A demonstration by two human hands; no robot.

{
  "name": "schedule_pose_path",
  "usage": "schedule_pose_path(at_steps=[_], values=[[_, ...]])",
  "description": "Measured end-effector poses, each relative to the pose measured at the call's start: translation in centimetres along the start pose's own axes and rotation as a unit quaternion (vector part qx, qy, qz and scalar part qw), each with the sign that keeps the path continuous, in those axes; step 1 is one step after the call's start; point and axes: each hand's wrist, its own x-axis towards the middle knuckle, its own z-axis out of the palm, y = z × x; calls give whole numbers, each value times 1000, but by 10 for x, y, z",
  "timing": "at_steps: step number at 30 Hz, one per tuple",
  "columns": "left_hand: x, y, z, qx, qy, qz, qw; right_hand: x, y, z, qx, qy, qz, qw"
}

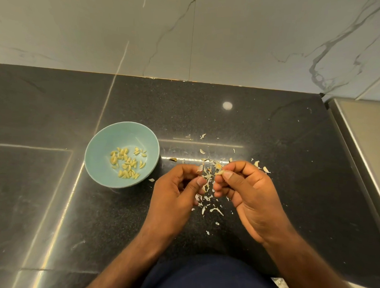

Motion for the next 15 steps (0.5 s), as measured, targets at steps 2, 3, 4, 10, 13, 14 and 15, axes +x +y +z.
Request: schedule_pose_path(at_steps=[2, 3, 4, 10, 13, 14, 15], values=[[0, 4, 1, -3, -11, 17, 1000, -1, 3, 1, -37, -2, -16, 999], [-1, 7, 2, -3, -24, 21, 999, -1, 4, 1, -58, -3, -27, 998], [-2, 10, 3, -3, -35, 21, 999, -1, 5, 1, -75, -4, -35, 997], [-1, 10, 2, 65, -19, 71, 995, -3, 3, -1, -156, -33, -62, 985], [-3, 12, 2, 87, -16, 82, 993, -4, 2, 0, -202, -29, -71, 976], [-3, 13, 2, 94, -16, 81, 992, -5, 2, 1, -221, -25, -77, 972], [-4, 13, 2, 100, -15, 78, 992, -5, 2, 0, -240, -25, -86, 967]])
